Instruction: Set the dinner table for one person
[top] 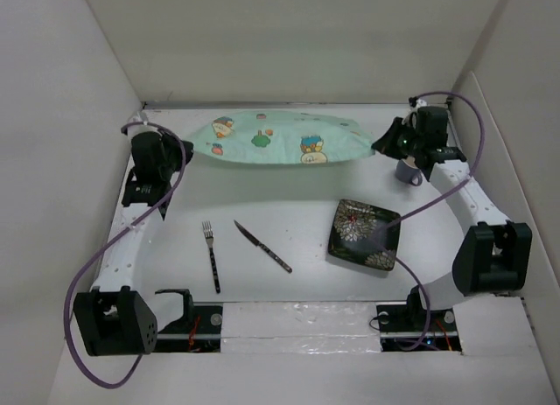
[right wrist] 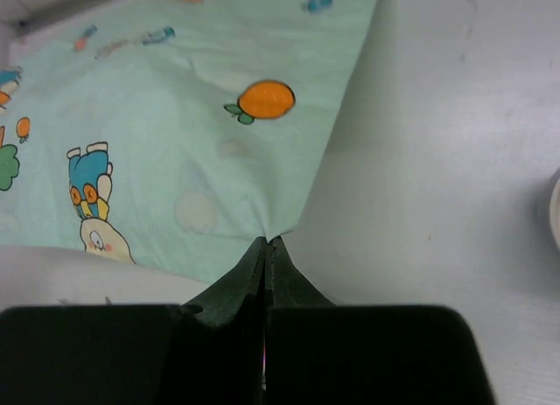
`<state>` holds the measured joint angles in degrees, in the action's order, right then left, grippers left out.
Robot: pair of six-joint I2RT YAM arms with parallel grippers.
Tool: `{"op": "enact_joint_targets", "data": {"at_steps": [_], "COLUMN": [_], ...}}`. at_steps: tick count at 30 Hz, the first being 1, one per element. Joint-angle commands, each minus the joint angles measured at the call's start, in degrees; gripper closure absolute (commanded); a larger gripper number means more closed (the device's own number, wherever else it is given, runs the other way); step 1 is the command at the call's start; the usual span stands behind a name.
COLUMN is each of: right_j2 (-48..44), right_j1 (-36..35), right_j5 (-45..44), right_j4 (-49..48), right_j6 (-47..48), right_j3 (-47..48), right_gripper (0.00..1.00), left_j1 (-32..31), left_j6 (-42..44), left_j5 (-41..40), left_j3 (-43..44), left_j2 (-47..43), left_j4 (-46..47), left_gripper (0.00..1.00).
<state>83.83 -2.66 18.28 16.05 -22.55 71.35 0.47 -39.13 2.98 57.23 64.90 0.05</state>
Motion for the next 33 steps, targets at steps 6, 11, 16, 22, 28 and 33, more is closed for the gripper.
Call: {"op": "enact_joint_targets", "data": {"at_steps": [6, 11, 16, 22, 28, 33], "right_j2": [3.0, 2.7, -0.7, -2.3, -5.3, -8.4], "right_j1": [1.3, 1.3, 1.3, 2.4, 3.1, 3.1], "right_j5": [3.4, 2.4, 1.1, 0.7, 0.0, 1.2], "right_j4": [-10.9, -11.8, -12.3, -13.1, -13.5, -13.9], "right_j6": [-0.7, 0.0, 0.0, -0.3, -1.1, -1.4], "right_j3": [-12.5, -17.9, -22.7, -27.3, -30.2, -33.2], "right_gripper": [1.0, 1.0, 1.0, 1.0, 1.0, 1.0], "left_j1": [0.1, 0.1, 0.1, 0.1, 0.1, 0.1], "left_j6": [-5.9, -5.7, -4.6, -3.8, -4.2, -4.5], "left_j5": [-0.4, -1.8, -4.6, -6.7, -6.0, -6.3], "left_j3": [-19.3, -25.9, -28.0, -30.2, -32.4, -32.7], "left_j2": [-1.5, -2.9, -8.8, -12.0, -12.2, -11.6], "left_j4": [8.2, 8.9, 5.9, 3.2, 3.5, 3.5], "left_gripper": [1.0, 1.0, 1.0, 1.0, 1.0, 1.0]}}
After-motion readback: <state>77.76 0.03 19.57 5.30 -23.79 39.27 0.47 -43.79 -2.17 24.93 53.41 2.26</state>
